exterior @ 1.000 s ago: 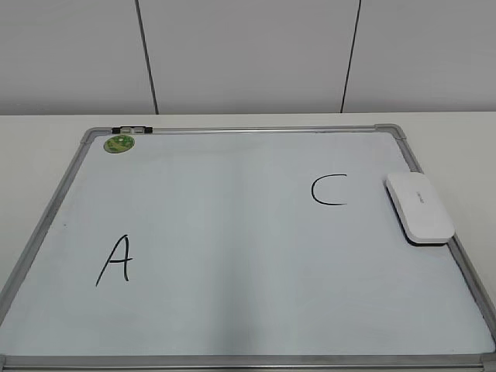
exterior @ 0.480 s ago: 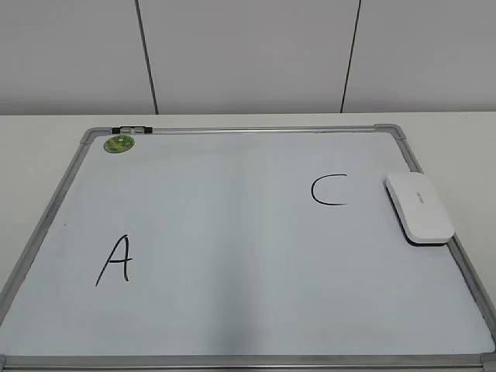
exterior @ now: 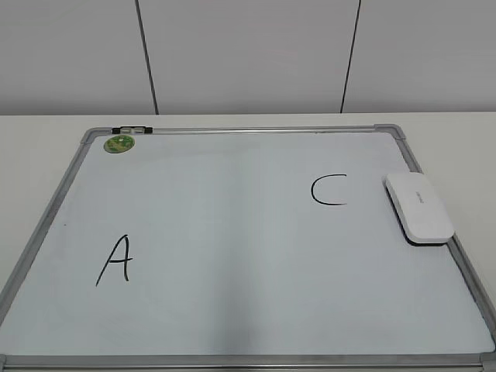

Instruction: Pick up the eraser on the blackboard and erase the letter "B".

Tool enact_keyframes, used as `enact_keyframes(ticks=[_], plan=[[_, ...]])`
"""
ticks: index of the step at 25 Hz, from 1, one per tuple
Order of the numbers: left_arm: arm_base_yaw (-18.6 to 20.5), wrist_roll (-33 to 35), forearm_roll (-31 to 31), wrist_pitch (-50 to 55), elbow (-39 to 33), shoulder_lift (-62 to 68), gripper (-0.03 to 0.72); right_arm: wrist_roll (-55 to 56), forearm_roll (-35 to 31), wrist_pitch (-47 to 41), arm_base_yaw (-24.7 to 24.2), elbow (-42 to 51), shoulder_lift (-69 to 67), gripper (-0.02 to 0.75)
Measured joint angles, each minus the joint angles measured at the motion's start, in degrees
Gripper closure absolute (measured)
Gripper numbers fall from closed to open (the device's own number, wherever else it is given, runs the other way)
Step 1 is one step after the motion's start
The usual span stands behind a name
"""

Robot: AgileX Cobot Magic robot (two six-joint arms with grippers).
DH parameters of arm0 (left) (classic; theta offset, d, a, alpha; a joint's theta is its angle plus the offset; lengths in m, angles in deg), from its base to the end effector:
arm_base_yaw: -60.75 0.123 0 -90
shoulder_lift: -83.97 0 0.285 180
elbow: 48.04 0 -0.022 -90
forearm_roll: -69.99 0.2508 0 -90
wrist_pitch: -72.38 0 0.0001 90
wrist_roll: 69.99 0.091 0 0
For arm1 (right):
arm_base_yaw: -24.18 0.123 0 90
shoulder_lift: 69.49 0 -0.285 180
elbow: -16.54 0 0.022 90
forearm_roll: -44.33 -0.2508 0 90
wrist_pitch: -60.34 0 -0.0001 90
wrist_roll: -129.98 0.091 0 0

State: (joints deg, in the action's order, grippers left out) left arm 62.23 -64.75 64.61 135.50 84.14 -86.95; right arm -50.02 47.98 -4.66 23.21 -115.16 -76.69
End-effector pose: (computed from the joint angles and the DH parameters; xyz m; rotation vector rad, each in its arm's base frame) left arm -0.0046 -0.0077 0.2781 0.0748 2.0899 -0.0423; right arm -0.0103 -0.0051 0.2728 0.0242 2.1024 -0.0871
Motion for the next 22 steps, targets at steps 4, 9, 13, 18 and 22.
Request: enact_keyframes(ticks=[4,9,13,18,22], plan=[[0.00,0.00,0.00,0.19,0.00,-0.63,0.125,0.00,0.00,0.00,0.00,0.00,0.42,0.146],[0.00,0.00,0.10,0.19,0.00,-0.63,0.125,0.00,0.00,0.00,0.00,0.00,0.42,0.146],[0.00,0.00,0.10,0.19,0.00,-0.63,0.125,0.00,0.00,0.00,0.00,0.00,0.42,0.146],[0.00,0.00,0.13,0.19,0.00,-0.63,0.125,0.00,0.00,0.00,0.00,0.00,0.42,0.146],[0.00,0.00,0.22,0.19,0.00,-0.63,0.125,0.00,0.00,0.00,0.00,0.00,0.42,0.146]])
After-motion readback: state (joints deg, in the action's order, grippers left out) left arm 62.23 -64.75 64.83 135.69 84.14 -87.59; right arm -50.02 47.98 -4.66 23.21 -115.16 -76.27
